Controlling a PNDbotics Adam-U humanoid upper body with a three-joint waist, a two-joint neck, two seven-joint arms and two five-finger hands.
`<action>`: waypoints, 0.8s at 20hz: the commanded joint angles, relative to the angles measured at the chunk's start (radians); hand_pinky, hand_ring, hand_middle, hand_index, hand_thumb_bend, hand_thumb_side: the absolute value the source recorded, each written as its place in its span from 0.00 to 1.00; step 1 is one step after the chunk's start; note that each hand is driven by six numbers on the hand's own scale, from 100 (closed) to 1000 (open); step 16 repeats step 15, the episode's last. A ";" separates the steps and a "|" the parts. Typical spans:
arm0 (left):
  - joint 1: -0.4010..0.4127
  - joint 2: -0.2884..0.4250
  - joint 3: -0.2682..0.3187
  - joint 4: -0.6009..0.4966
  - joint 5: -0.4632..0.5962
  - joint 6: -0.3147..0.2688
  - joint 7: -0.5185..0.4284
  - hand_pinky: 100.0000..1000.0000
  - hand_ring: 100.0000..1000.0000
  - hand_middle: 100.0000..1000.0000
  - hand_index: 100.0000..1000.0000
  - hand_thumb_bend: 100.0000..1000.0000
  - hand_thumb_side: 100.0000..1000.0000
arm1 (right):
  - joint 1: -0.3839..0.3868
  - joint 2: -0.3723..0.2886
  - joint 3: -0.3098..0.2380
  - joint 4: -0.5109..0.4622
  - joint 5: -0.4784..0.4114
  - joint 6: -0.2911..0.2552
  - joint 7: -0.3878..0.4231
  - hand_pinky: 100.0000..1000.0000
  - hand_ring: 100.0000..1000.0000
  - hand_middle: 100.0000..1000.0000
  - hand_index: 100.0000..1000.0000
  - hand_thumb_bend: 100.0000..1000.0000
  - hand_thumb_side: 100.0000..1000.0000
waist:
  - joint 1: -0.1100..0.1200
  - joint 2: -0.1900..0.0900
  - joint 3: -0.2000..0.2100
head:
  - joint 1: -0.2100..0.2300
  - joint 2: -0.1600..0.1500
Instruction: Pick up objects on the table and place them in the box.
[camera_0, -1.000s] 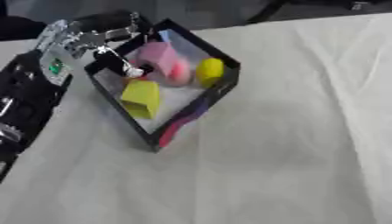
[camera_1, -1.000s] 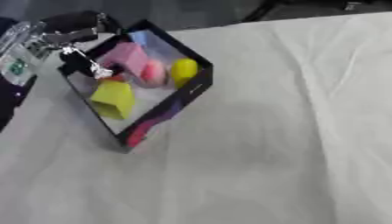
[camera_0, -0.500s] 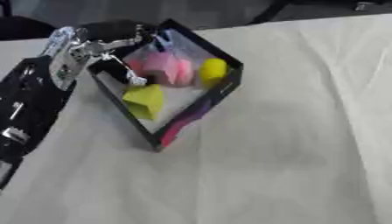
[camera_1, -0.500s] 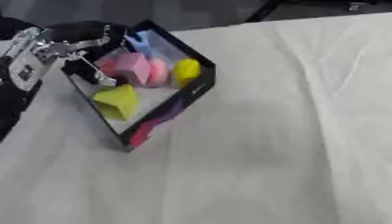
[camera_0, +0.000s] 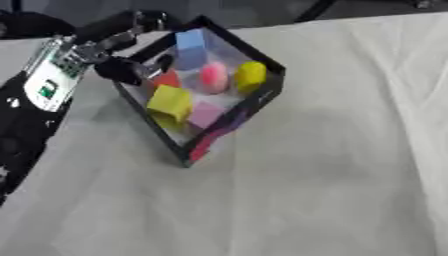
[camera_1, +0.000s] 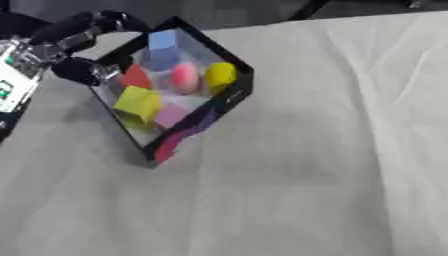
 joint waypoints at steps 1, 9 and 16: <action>0.058 0.049 0.098 -0.239 0.332 0.168 -0.005 0.87 0.81 0.77 0.92 0.00 0.51 | -0.001 -0.018 -0.018 -0.021 -0.008 -0.001 -0.014 0.90 0.56 0.56 0.81 0.00 0.47 | -0.014 -0.045 0.014 | -0.032 0.008; 0.428 0.004 0.308 -0.584 0.658 0.352 0.151 0.84 0.78 0.78 0.97 0.00 0.64 | 0.006 -0.010 -0.027 -0.023 -0.010 -0.003 -0.038 0.90 0.57 0.56 0.82 0.00 0.47 | -0.039 -0.063 0.072 | -0.076 0.027; 0.586 -0.099 0.359 -0.612 0.594 0.424 0.186 0.82 0.76 0.77 0.95 0.00 0.69 | 0.001 0.006 -0.018 -0.010 -0.005 -0.010 -0.035 0.90 0.58 0.57 0.82 0.00 0.47 | -0.062 -0.077 0.110 | -0.075 0.033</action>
